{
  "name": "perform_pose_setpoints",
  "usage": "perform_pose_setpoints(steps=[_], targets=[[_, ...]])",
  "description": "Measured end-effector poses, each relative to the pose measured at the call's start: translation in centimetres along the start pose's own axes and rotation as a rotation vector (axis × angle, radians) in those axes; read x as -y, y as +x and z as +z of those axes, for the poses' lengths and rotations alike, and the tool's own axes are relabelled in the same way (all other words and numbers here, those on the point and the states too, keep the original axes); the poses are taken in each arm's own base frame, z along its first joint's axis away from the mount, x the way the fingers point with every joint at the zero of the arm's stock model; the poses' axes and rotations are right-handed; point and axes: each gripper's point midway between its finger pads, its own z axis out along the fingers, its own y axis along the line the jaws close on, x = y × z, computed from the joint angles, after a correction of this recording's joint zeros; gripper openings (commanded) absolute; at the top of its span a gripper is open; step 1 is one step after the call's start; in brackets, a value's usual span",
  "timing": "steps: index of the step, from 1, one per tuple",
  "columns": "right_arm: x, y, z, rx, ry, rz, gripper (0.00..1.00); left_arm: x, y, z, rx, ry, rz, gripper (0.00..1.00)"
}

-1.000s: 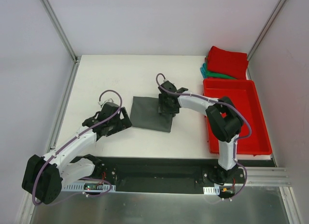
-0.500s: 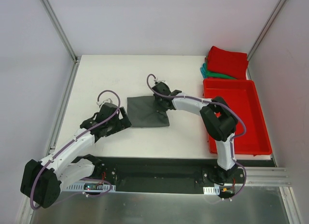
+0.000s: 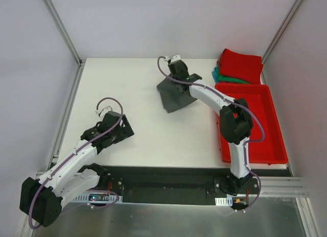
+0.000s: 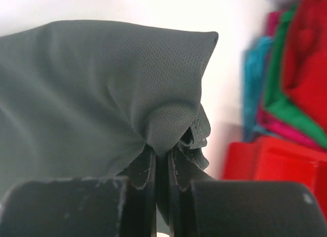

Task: Fold and stack the t-shirts
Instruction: Put the neatly folded tshirt into the corner of the board with the right arm

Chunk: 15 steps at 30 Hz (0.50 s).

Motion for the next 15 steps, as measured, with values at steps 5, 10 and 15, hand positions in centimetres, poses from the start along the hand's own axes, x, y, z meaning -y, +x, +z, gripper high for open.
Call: perform_pose_setpoints(steps=[5,10,15], targets=[[7.6,-2.7,3.8,0.000,0.199,-0.022,0.00,-1.6,-0.2,0.0,0.022,-0.078,-0.017,0.99],[12.9,-3.9,7.7,-0.027,0.373,-0.092,0.00,-2.6,-0.3,0.1,0.038,-0.135,-0.040,0.99],[15.5,-4.5,9.5,-0.025,0.456,-0.158,0.00,-3.4,0.0,0.5,0.030,-0.190,-0.042,0.99]])
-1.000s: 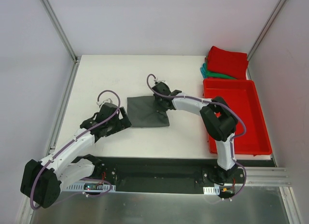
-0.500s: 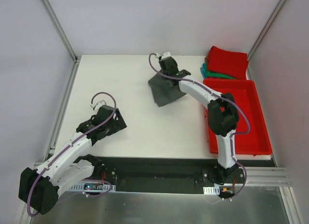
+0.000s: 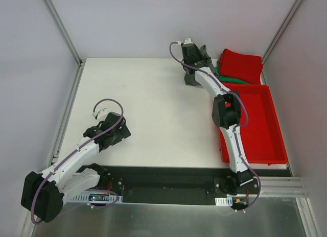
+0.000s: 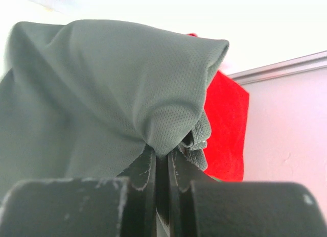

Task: Fold and stack the t-shirts
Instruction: Put the neatly folded tshirt into the corner of the board with the right arm

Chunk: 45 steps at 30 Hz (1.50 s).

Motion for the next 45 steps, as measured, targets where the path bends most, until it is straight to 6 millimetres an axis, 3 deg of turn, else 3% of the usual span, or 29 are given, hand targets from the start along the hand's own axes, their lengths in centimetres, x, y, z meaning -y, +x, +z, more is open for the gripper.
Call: perform_pose_setpoints(steps=[8,17,28,35,39,45], targets=[[4.8,-1.2,3.0,0.054,0.076,0.079,0.00,-0.6,-0.1,0.4,-0.012,-0.067,0.019,0.99],[10.0,1.6,6.5,0.021,0.142,0.261,0.01,-0.2,-0.6,0.5,-0.015,-0.080,0.014,0.99],[15.2,-0.4,4.8,0.088,0.161,0.488,0.01,0.0,-0.7,0.4,-0.011,-0.076,0.003,0.99],[19.7,0.8,4.8,0.088,0.160,0.646,0.01,0.3,-1.0,0.3,-0.007,-0.071,-0.010,0.99],[20.7,2.6,5.7,0.058,0.140,0.693,0.01,0.3,-0.9,0.5,-0.018,-0.085,-0.004,0.99],[20.3,4.6,7.0,0.019,0.037,0.766,0.01,0.3,-0.7,1.0,-0.039,-0.110,0.007,0.99]])
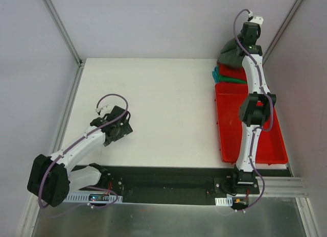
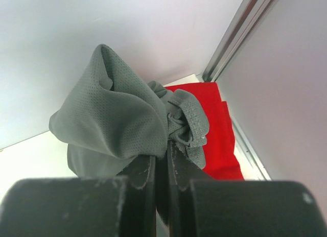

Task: Fold and stack the t-shirts
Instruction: Put the neatly folded tshirt into the corner of the board with the right arm

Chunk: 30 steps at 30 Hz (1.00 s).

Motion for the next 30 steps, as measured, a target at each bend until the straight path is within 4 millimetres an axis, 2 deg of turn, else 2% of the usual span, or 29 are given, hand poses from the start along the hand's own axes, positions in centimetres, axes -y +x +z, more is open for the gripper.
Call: perform_pose_setpoints(steps=[9,14,19,25,30], targets=[[1.3,1.0,1.0,-0.042,-0.043,0.076,0.01,0.8,-0.1,0.5,-0.030,-0.023,0.012,0.99],[0.7,2.3,1.3,-0.076,-0.083,0.093,0.01,1.1,-0.2,0.4,-0.032,-0.018,0.011,0.99],[-1.4,3.3,1.3,-0.107,-0.188,0.154,0.01,1.4,-0.4,0.4,-0.033,-0.017,0.010,0.99],[-5.0,1.4,0.4,-0.053,-0.334,0.204,0.01,1.5,-0.4,0.6,-0.038,-0.024,0.013,0.99],[-8.9,0.7,-1.3,-0.033,-0.454,0.195,0.01,1.6,-0.4,0.6,-0.038,-0.024,0.013,0.99]])
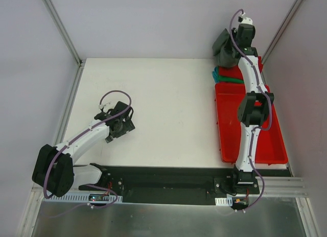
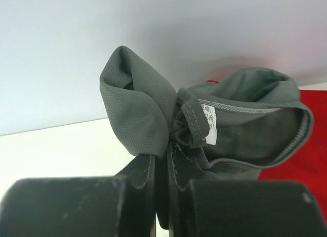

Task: Fold and stack the t-shirts
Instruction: Put the neatly folded tshirt into the corner of the board with the right arm

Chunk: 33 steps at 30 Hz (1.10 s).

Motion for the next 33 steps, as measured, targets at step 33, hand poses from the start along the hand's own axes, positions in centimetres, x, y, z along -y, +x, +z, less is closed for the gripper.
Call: perform_pose_setpoints(steps=[33], targets=[[14.0,-1.6,-1.6,-0.031,0.089,0.174,0.01,0.9,0.2,0.6,-0.040,-0.009,0.011,0.99]])
